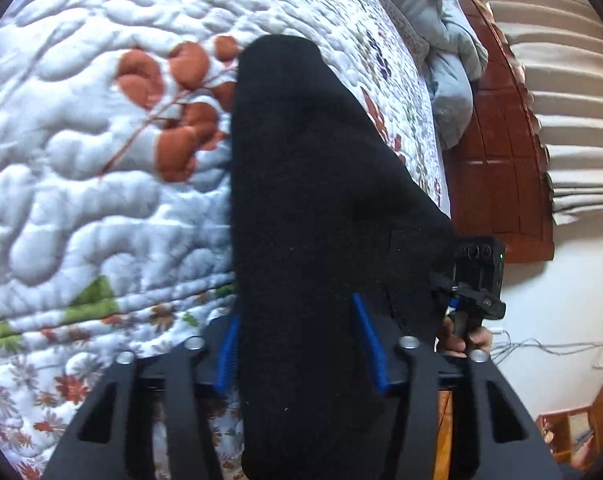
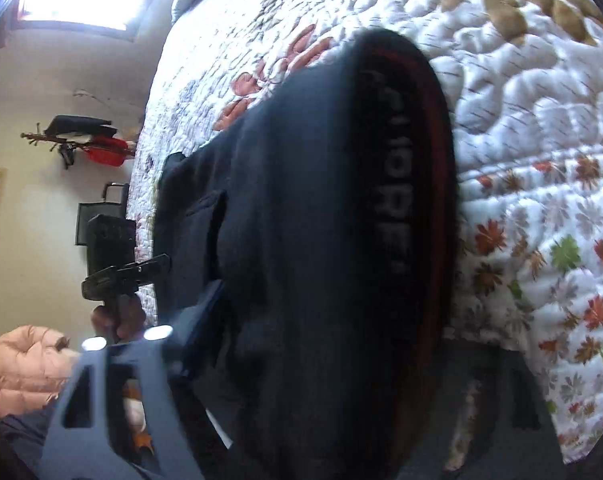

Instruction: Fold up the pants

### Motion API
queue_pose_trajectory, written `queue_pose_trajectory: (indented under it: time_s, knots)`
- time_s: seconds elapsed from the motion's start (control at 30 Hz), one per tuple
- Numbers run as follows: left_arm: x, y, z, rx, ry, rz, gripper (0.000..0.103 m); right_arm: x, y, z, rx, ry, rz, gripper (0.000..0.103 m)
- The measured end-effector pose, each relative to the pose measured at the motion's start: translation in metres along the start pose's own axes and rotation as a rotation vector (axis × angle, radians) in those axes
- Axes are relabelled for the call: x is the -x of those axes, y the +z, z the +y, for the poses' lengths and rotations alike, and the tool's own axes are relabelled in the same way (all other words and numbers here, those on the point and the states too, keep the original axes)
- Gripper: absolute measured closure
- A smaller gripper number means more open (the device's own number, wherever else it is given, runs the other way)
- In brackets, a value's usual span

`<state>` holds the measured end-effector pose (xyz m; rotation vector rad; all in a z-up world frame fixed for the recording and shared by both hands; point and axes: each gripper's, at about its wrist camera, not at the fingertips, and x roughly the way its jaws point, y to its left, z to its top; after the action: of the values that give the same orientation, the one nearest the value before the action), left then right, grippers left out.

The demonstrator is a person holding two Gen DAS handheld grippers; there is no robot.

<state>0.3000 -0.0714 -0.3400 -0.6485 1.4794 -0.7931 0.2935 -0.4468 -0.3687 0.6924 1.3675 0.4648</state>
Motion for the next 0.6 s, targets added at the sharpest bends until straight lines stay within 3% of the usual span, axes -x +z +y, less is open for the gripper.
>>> queue_pose_trajectory:
  time_s: [0.1, 0.2, 0.4, 0.6]
  knots:
    - [0.003, -0.004, -0.004, -0.006, 0.021, -0.027, 0.065, 0.010, -0.006, 0.005, 0.001, 0.015, -0.026, 0.060]
    - [0.006, -0.006, -0.010, -0.008, 0.040, -0.048, 0.071, 0.017, -0.011, 0.018, 0.016, -0.007, -0.054, 0.068]
    - [0.024, -0.014, -0.030, -0.047, 0.062, -0.089, 0.075, 0.031, -0.022, 0.050, 0.059, -0.019, -0.091, 0.073]
    - [0.066, -0.024, -0.040, -0.077, 0.068, -0.144, 0.075, 0.032, -0.030, 0.099, 0.141, -0.029, -0.092, 0.073]
